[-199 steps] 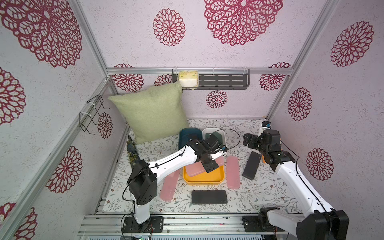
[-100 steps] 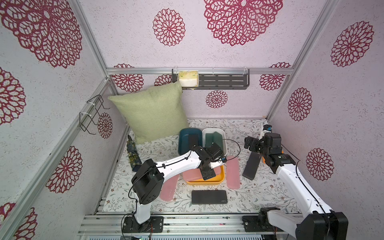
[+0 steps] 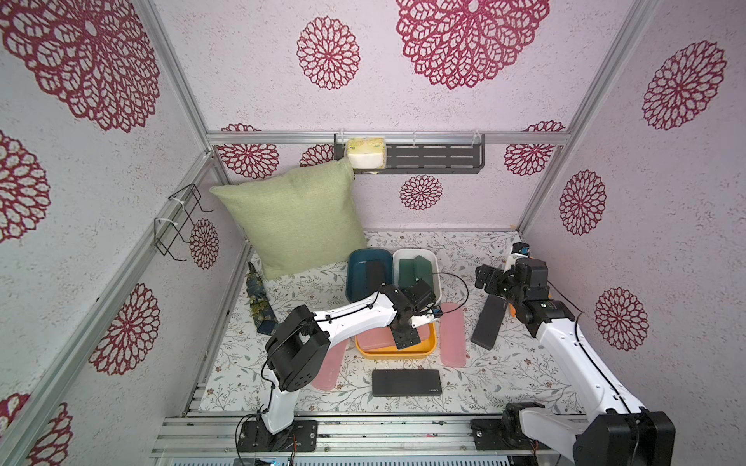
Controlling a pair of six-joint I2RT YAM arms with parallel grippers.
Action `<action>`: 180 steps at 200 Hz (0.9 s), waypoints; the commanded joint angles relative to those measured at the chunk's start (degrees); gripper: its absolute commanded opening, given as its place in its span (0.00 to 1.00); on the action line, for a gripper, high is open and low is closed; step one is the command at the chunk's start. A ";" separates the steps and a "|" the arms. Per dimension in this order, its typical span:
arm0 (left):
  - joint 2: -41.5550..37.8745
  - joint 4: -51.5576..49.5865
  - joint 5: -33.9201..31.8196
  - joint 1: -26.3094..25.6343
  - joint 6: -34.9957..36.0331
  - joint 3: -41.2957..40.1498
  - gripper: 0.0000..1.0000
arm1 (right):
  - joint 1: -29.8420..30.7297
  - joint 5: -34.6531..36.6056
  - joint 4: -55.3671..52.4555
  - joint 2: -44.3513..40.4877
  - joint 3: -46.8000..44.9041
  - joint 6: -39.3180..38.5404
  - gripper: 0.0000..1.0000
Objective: Place the pencil cases by color into the storage box
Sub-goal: Place the pencil case at the storage box.
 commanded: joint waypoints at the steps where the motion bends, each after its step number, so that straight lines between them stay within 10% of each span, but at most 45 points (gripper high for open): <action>1: 1.21 1.01 0.13 -0.65 0.91 1.86 0.71 | -0.41 -1.22 1.98 -0.38 -0.37 -0.09 0.94; 180: 8.50 1.37 -0.22 -0.56 0.34 2.33 0.83 | -0.69 -2.25 3.43 1.66 -0.81 -0.66 0.95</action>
